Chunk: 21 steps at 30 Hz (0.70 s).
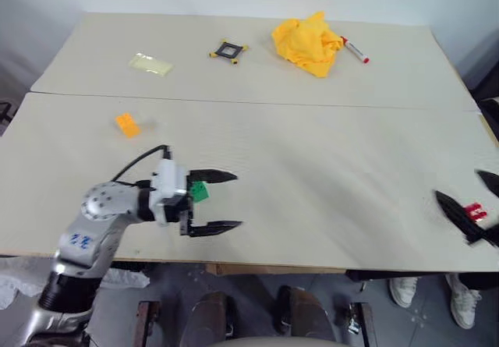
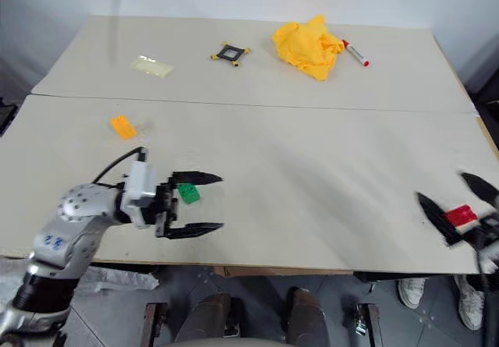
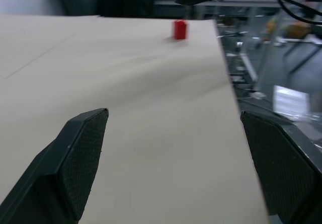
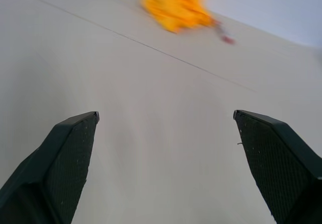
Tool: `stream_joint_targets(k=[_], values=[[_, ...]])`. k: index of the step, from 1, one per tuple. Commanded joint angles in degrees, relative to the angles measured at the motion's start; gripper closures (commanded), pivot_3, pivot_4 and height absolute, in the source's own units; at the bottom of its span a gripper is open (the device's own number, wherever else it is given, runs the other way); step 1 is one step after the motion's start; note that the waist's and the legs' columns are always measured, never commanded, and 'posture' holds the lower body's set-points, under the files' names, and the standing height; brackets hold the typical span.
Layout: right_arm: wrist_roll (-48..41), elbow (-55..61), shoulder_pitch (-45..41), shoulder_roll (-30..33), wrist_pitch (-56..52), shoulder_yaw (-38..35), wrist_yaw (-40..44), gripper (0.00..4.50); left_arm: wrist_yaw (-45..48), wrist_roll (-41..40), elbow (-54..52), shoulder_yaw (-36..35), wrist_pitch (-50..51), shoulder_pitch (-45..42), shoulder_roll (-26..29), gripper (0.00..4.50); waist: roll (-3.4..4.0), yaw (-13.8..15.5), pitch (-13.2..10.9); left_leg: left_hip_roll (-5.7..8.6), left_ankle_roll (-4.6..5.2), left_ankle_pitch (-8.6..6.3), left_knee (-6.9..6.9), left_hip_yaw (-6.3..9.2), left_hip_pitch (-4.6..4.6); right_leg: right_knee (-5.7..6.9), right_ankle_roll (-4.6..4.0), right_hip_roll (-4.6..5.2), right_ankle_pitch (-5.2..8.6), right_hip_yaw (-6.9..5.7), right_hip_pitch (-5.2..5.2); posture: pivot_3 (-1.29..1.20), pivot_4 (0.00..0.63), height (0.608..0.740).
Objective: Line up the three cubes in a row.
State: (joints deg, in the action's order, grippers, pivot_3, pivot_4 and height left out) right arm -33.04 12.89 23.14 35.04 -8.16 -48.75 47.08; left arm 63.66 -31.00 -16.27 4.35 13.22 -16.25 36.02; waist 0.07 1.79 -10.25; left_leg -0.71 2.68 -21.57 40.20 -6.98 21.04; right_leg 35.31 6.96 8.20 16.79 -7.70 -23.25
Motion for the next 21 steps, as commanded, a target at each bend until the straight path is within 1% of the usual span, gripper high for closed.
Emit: stream_joint_targets(k=[1, 3, 5, 8, 10, 13, 15, 18, 21], values=[[2.91, -4.52, 5.39, -2.65, 1.85, -6.24, -4.42, 0.00, 1.56, 2.34, 3.30, 2.77, -1.53, -2.74, -1.80, 0.02, 0.02, -0.31, 0.01, 0.00, 0.00, 0.00, 0.00, -0.04, 0.00, -0.04, 0.01, -0.02, -0.01, 0.04, 0.00, 0.00, 0.150, 0.740], [3.06, -5.12, 7.19, -2.92, 1.37, -6.41, -4.78, 0.00, 1.63, 3.02, 4.73, 2.90, -1.85, -4.03, -2.50, 0.02, 0.04, -0.89, 0.02, -0.01, 0.01, 0.00, 0.00, -0.16, -0.08, -0.04, 0.06, -0.05, -0.03, 0.18, 0.02, 0.00, 0.150, 0.740], [1.09, -3.11, 8.65, -2.84, -0.23, -6.24, -4.24, 0.00, 1.68, 2.94, 6.10, 2.19, -2.05, -4.88, -2.84, 0.02, 0.09, -1.80, 0.05, -0.11, -0.01, 0.01, -0.03, -0.26, -0.22, 0.00, 0.06, -0.12, -0.03, 0.35, 0.02, 0.00, 0.150, 0.740], [-0.05, -1.87, 8.73, 0.05, -3.04, -5.86, -3.73, 0.00, 1.29, 2.06, 6.69, 1.05, -1.44, -5.25, -3.22, 0.02, 0.23, -2.16, 0.09, -0.18, -0.04, 0.01, -0.23, -0.37, -0.61, -0.01, 0.02, -0.16, -0.01, 0.49, 0.27, 0.00, 0.150, 0.740], [-0.44, -4.00, 6.94, 5.20, -6.90, -5.83, -2.81, 0.00, 1.87, 0.31, 5.75, 0.58, 0.43, -5.00, -3.24, 0.02, 0.27, -2.21, 0.09, -0.21, -0.06, -0.02, -0.25, -0.38, -0.83, -0.11, 0.02, -0.16, -0.01, 0.54, 0.51, 0.00, 0.150, 0.740], [-0.21, -9.13, 3.49, 13.38, -12.38, -4.13, -0.27, 0.00, 1.96, 0.36, 5.26, 0.50, 0.76, -4.82, -3.49, 0.02, 0.27, -1.96, 0.09, -0.19, -0.01, -0.04, -0.19, -0.34, -0.85, -0.13, 0.02, -0.07, -0.02, 0.75, 0.59, 0.00, 0.150, 0.740], [1.05, -13.42, 1.15, 19.01, -14.72, -1.23, 3.16, 0.00, 1.85, 0.61, 4.86, 0.55, 0.84, -4.61, -3.68, 0.02, 0.27, -1.73, 0.09, -0.19, 0.00, -0.04, -0.20, -0.27, -0.83, -0.24, 0.02, -0.05, -0.01, 0.89, 0.61, 0.00, 0.150, 0.740], [4.22, -20.36, -2.79, 25.88, -16.66, 4.60, 6.72, 0.00, 1.72, 1.08, 4.83, 0.69, 0.64, -4.61, -4.04, 0.02, 0.26, -1.18, 0.09, -0.17, 0.01, -0.03, -0.18, -0.10, -0.76, -0.28, 0.01, -0.05, -0.01, 0.74, 0.69, 0.00, 0.150, 0.740], [7.15, -26.75, -9.22, 30.09, -15.83, 11.49, 9.39, 0.00, 1.27, 1.46, 4.33, 0.63, 0.33, -4.15, -4.26, 0.02, 0.25, -0.86, 0.08, -0.14, 0.05, -0.04, -0.16, -0.11, -0.73, -0.29, 0.01, -0.01, -0.01, 0.67, 0.69, 0.00, 0.150, 0.740]])
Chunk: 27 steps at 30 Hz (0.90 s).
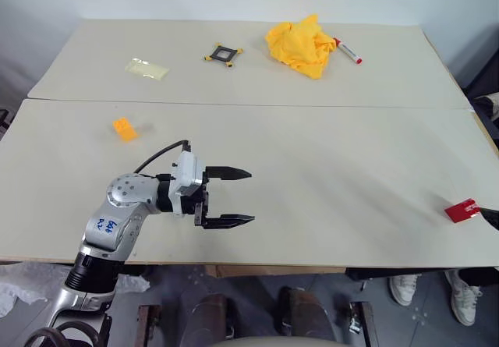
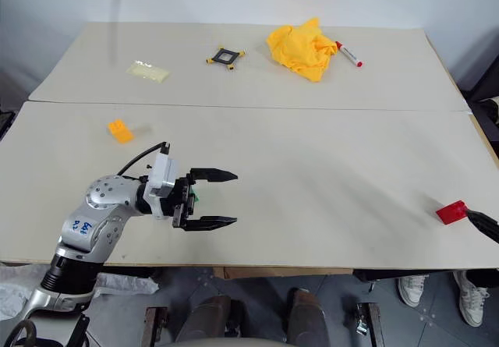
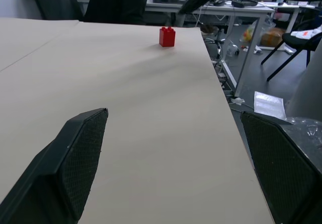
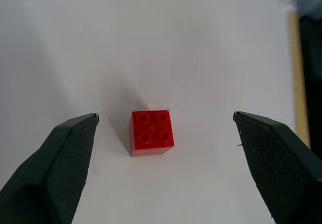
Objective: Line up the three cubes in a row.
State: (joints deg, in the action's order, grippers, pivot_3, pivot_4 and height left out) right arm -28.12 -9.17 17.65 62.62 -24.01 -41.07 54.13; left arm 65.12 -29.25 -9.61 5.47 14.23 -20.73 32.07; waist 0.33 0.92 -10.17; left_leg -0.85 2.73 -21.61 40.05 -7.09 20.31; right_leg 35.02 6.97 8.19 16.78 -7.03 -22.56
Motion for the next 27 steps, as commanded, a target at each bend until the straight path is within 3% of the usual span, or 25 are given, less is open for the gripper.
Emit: stream_joint_targets(k=[1, 11, 20, 24, 27], values=[[3.19, -6.72, -6.14, 3.35, -0.07, 5.98, 2.56, 0.00, -0.37, -0.14, -2.47, -0.54, -0.77, 0.46, -0.37, 0.02, 0.00, 0.08, -0.01, 0.01, 0.01, 0.00, 0.02, -0.01, 0.01, -0.01, 0.02, 0.00, -0.01, -0.06, 0.00, 0.00, 0.150, 0.740], [9.81, -18.75, -20.56, 3.14, 1.07, 19.12, 5.08, 0.00, -0.97, 1.00, -1.92, -2.48, -2.15, 0.47, 1.14, 0.02, 0.01, 0.25, -0.01, 0.02, 0.01, 0.01, 0.06, 0.03, 0.04, 0.00, 0.06, 0.06, -0.03, -0.59, 0.03, 0.00, 0.150, 0.740], [10.84, -20.87, -25.75, 3.77, 2.64, 23.18, 10.38, 3.00, -0.36, 1.41, -0.64, -3.57, -3.00, -0.31, 1.65, 0.00, 0.02, 0.22, -0.01, 0.03, 0.00, 0.01, 0.06, 0.03, 0.05, -0.02, 0.06, 0.06, -0.03, -0.62, 0.04, 0.00, 0.150, 0.740], [8.47, -12.10, -32.02, 5.94, -3.46, 25.75, 15.59, 3.00, 0.43, 0.91, -0.09, -4.96, -3.57, 0.69, 2.76, 0.00, 0.18, -0.40, -0.10, 0.01, 0.00, 0.01, 0.07, 0.04, 0.05, -0.01, 0.07, 0.05, -0.03, -0.61, 0.02, 0.00, 0.150, 0.740], [7.94, -1.18, -42.99, 5.54, -7.15, 35.62, 24.08, 3.00, -0.25, 0.91, 2.71, -8.22, -5.42, 1.60, 3.41, 0.00, 0.48, -1.42, -0.19, -0.01, -0.01, 0.02, 0.07, 0.04, 0.04, 0.01, 0.07, 0.06, -0.03, -0.62, 0.01, 0.00, 0.150, 0.740]])
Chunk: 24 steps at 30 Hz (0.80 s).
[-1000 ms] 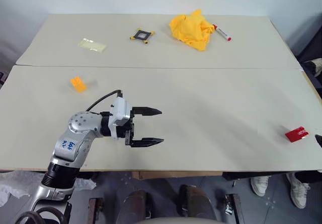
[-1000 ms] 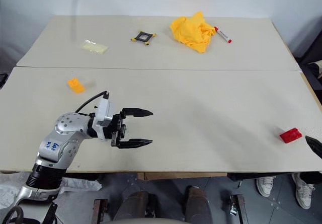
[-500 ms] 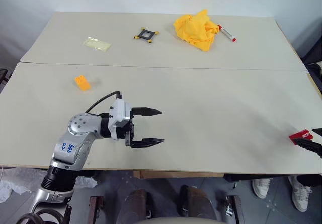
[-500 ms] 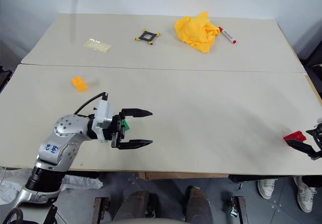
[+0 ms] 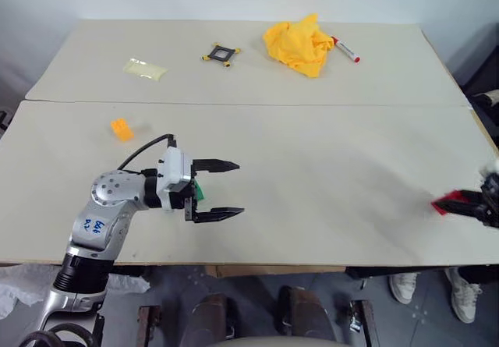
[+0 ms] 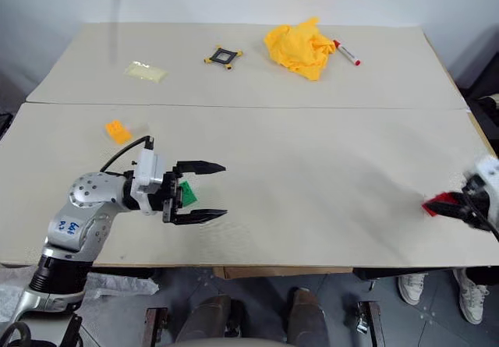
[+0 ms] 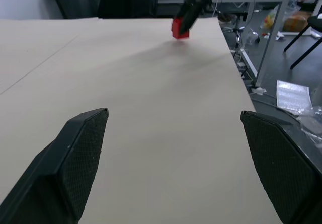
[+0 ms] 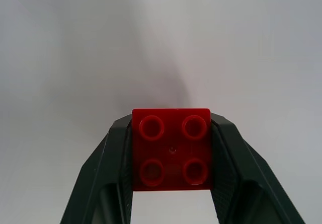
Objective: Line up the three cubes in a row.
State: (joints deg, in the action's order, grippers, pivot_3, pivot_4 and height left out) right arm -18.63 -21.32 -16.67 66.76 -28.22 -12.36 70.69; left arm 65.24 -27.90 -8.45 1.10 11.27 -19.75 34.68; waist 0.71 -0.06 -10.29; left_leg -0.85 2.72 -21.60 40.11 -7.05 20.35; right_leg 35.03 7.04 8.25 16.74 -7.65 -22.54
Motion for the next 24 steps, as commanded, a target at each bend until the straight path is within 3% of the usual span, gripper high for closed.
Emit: stream_joint_targets(k=[1, 3, 9, 12, 24], values=[[-0.95, 13.80, -14.34, -0.78, -4.20, 11.40, 9.35, 3.00, -1.39, -0.79, 2.38, -5.59, -2.29, 1.12, 0.97, 0.00, 0.12, -0.96, -0.08, -0.05, -0.02, 0.00, 0.00, -0.03, -0.01, 0.01, 0.00, -0.02, 0.00, 0.02, -0.04, 0.00, 0.150, 0.740], [1.91, 14.65, -22.99, -5.99, -3.81, 18.31, 10.35, 3.00, -2.86, -0.59, 3.71, -7.63, -2.85, 1.78, 0.98, 0.00, 0.08, -1.69, -0.10, -0.14, -0.12, 0.01, -0.02, 0.03, -0.02, 0.02, -0.07, -0.06, 0.04, -0.03, -0.05, 0.00, 0.150, 0.740], [11.50, 5.34, -35.05, -19.32, 3.22, 30.79, 9.36, 3.00, -2.83, 0.24, 2.19, -8.22, -3.74, 5.65, 1.65, 0.00, -0.06, -0.48, -0.14, 0.04, -0.18, -0.02, -0.01, 0.35, 0.40, 0.06, -0.17, 0.03, 0.09, -0.23, -0.29, 0.00, 0.150, 0.740], [15.05, -0.20, -37.79, -23.21, 7.88, 33.53, 9.00, 3.00, -3.32, 0.13, 1.43, -9.00, -3.55, 6.64, 2.24, 0.00, -0.06, 0.04, -0.14, 0.26, -0.03, 0.00, 0.22, 0.39, 1.17, 0.13, -0.03, 0.16, 0.02, -0.38, -0.91, 0.00, 0.150, 0.740], [21.03, -9.81, -40.85, -31.59, 15.11, 36.05, 9.94, 3.00, -5.60, -0.68, -3.04, -11.04, -1.89, 10.29, 3.36, 0.00, -0.08, -1.20, -0.14, 0.14, -0.01, 0.01, 0.22, 0.48, 1.15, 0.16, -0.01, 0.16, 0.01, -0.84, -0.81, 0.00, 0.150, 0.740]])
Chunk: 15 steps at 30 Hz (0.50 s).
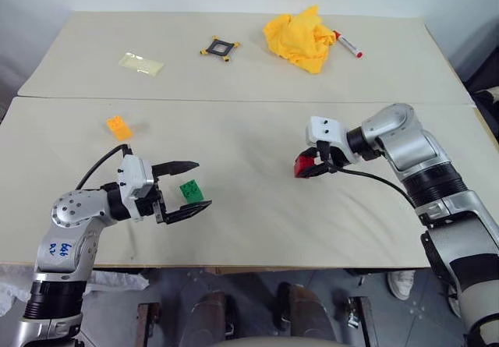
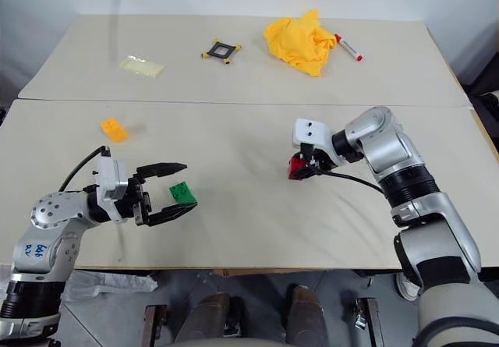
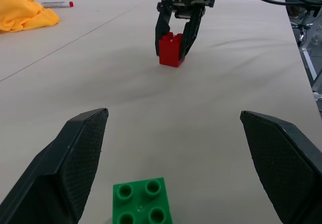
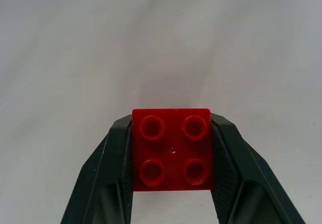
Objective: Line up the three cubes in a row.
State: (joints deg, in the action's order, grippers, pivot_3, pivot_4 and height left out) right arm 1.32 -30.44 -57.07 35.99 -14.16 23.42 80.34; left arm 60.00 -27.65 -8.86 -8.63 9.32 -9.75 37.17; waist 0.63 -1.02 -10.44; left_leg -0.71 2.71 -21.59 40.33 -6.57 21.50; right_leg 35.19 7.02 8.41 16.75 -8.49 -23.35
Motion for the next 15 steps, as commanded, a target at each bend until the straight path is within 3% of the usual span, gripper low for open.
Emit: stream_joint_targets(k=[1, 6, 9, 12, 15], values=[[1.11, -0.60, -0.50, -1.11, 0.77, 0.04, 0.40, 2.65, -0.44, -1.02, -2.77, -1.40, 0.27, 0.32, 0.96, 0.00, 0.00, -0.46, 0.00, 0.00, 0.00, 0.01, 0.00, 0.00, -0.03, 0.01, 0.00, 0.00, 0.00, 0.00, 0.03, 0.00, 0.150, 0.740], [0.96, -0.16, -0.37, -1.36, 1.69, -1.59, 0.17, 1.03, -0.72, -1.10, -2.76, -2.13, 0.79, 0.48, 1.35, 0.00, 0.00, -0.68, 0.00, -0.02, -0.01, 0.02, 0.00, -0.01, -0.08, 0.13, -0.03, 0.01, 0.02, 0.01, 0.00, 0.00, 0.150, 0.740], [-4.47, 1.42, 2.11, 1.06, 6.38, -7.66, 1.67, 0.10, -2.16, -1.48, -0.96, -5.92, 0.30, 1.60, 1.86, 0.00, 0.00, -0.55, 0.00, -0.01, -0.01, 0.02, 0.00, 0.00, -0.08, 0.14, -0.03, 0.02, 0.02, 0.02, 0.00, 0.00, 0.150, 0.740], [-12.66, 1.98, 6.90, 1.17, 16.41, -16.11, 4.16, 0.04, -3.78, -1.76, 2.37, -11.91, -0.96, 4.27, 2.18, 0.00, -0.01, -0.52, 0.00, 0.01, -0.01, 0.02, 0.00, 0.06, -0.08, 0.14, -0.03, 0.03, 0.02, 0.00, 0.02, 0.00, 0.150, 0.740], [-19.17, 4.24, 12.76, 1.80, 16.96, -21.35, 7.89, 0.04, -3.51, -1.51, 5.87, -17.55, -2.34, 9.01, 3.12, 0.00, -0.03, -0.58, -0.01, -0.01, -0.01, 0.01, -0.02, 0.04, -0.09, 0.10, -0.03, 0.03, 0.02, -0.07, 0.04, 0.00, 0.150, 0.740]])
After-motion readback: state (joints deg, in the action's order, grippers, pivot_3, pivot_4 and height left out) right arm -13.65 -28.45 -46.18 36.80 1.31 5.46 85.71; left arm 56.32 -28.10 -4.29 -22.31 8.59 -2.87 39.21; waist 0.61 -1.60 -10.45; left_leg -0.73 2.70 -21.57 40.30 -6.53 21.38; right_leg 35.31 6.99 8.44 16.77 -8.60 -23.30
